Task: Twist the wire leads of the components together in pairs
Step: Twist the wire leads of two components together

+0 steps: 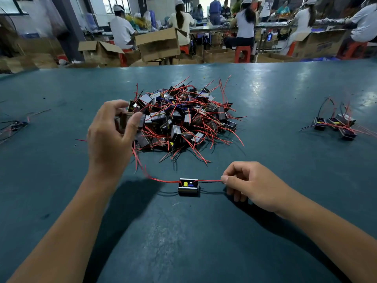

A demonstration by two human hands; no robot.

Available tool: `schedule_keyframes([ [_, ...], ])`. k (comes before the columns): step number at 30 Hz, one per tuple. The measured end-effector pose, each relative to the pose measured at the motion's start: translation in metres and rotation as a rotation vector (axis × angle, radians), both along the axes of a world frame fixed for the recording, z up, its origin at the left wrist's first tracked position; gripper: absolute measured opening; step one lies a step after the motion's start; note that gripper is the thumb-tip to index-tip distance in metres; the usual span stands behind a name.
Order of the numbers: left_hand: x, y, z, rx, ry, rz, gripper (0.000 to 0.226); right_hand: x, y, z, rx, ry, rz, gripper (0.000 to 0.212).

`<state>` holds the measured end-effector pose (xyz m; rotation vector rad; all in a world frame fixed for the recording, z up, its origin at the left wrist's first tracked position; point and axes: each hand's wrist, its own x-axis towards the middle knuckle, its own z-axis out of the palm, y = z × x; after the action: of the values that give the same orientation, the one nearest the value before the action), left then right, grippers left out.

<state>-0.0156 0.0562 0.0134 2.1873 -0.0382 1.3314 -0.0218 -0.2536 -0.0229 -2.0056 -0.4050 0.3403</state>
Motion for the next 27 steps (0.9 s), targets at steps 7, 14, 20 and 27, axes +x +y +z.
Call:
schedule_keyframes([
  [7,-0.025,-0.08,-0.008,0.273,0.073,-0.516,0.031,0.001,-0.002,0.001,0.009,-0.263,-0.07,0.016],
  [14,-0.03,-0.105,-0.016,0.236,0.182,-0.723,0.032,-0.006,0.003,0.016,0.374,-0.247,-0.032,0.032],
  [20,-0.032,-0.115,-0.02,0.315,0.158,-0.718,0.03,-0.011,0.009,0.02,0.554,0.062,-0.088,0.033],
  [27,-0.034,-0.117,-0.022,0.338,0.181,-0.701,0.028,-0.01,0.008,0.021,0.624,0.162,-0.129,0.031],
])
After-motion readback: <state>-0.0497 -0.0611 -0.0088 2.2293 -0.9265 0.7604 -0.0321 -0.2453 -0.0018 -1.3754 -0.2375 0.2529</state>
